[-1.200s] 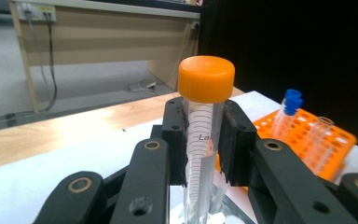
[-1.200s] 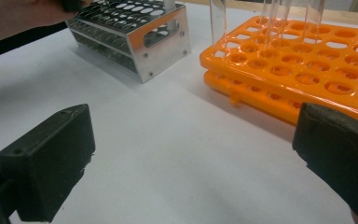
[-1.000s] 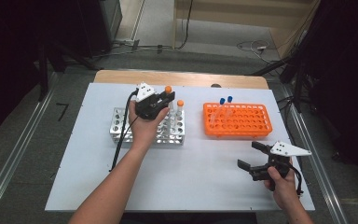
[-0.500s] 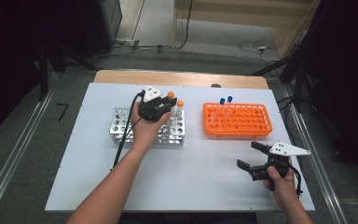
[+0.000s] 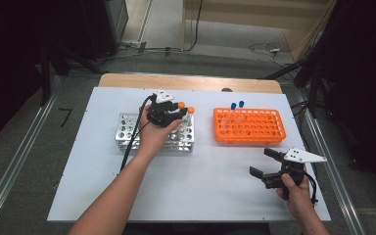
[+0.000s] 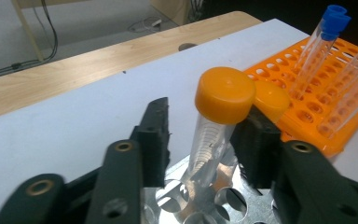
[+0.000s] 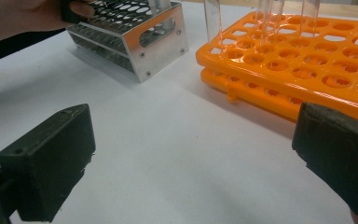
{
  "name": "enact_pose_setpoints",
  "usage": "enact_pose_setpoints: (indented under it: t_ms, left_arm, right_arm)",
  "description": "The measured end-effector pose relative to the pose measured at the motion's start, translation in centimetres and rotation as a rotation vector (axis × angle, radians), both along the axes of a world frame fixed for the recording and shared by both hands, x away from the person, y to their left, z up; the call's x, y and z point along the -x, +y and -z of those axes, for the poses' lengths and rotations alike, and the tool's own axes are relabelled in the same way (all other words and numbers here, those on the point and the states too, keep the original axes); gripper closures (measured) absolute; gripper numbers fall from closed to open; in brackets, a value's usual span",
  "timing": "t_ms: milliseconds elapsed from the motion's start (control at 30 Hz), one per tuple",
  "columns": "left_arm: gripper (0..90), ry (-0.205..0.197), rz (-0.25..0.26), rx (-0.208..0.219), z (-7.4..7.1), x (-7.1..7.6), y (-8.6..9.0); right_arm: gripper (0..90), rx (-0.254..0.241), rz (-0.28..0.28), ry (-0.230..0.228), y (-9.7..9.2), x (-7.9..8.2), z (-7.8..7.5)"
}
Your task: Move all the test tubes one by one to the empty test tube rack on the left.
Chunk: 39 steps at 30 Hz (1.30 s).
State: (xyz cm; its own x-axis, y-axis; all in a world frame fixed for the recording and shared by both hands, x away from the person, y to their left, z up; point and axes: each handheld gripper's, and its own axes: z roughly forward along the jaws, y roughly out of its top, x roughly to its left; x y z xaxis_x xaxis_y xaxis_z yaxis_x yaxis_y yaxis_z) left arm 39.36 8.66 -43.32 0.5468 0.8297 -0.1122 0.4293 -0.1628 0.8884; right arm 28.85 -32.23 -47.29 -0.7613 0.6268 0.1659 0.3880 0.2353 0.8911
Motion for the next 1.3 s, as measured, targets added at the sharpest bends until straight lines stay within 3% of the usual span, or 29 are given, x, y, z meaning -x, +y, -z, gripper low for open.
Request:
enact_pose_setpoints:
  t_ms: [67, 167, 367, 700, 900, 1167, 1300]
  left_arm:
    - [52.4, -0.004, 0.007, 0.035, -0.2, 0.2, 0.3]
    - [41.2, -0.021, 0.010, 0.045, -0.6, 0.5, 0.4]
    - [29.3, -0.019, 0.047, 0.079, -1.1, 1.4, 0.6]
    - [2.2, -0.054, 0.134, 0.174, -1.7, 4.6, 2.0]
    - [0.0, -0.077, 0.166, 0.221, -1.3, 7.1, 3.2]
    - [0.0, -0.106, 0.170, 0.224, -0.8, 10.1, 4.2]
    - [0.0, -0.116, 0.177, 0.224, -0.5, 11.3, 4.3]
  right_arm:
    - [0.0, 0.000, 0.000, -0.005, 0.0, 0.0, 0.0]
    - [0.0, 0.004, -0.002, -0.005, 0.1, 0.0, 0.0]
    - [0.0, 0.003, 0.002, -0.005, 0.2, -0.1, -0.1]
    - [0.0, -0.007, 0.020, 0.001, 0.3, -0.6, -0.2]
    - [0.0, -0.013, 0.024, 0.003, 0.9, -1.1, -0.3]
    - [0.0, -0.033, 0.040, -0.006, 2.2, -2.4, -1.0]
    - [6.6, -0.030, 0.103, -0.018, 3.0, -3.6, -1.4]
